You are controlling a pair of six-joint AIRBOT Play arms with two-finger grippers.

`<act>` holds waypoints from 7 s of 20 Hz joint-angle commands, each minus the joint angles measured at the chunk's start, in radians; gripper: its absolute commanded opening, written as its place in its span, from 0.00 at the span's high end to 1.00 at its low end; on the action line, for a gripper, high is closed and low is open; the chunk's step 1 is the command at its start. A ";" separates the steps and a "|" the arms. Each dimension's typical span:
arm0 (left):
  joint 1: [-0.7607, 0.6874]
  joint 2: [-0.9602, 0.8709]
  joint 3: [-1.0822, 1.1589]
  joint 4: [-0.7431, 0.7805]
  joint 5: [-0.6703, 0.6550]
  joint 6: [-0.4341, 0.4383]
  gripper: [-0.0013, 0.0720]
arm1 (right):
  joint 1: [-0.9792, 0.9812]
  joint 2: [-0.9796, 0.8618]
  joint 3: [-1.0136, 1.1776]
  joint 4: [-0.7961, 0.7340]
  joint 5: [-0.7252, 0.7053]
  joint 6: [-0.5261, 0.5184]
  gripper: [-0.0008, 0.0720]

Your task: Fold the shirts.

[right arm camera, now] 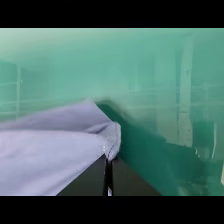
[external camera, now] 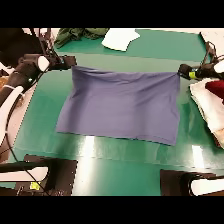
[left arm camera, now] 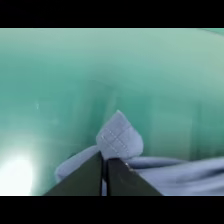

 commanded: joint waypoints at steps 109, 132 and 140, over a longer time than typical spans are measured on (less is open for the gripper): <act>0.247 0.277 -0.470 -0.554 -0.108 0.378 0.95 | -0.068 0.332 -0.603 0.361 -0.006 -0.184 0.98; 0.274 0.091 -0.247 -0.631 0.044 0.510 0.01 | -0.298 0.445 -0.731 0.402 0.141 -0.296 0.17; 0.269 0.130 -0.247 -0.668 -0.104 0.529 0.02 | -0.381 0.444 -1.003 0.708 0.213 -0.547 0.03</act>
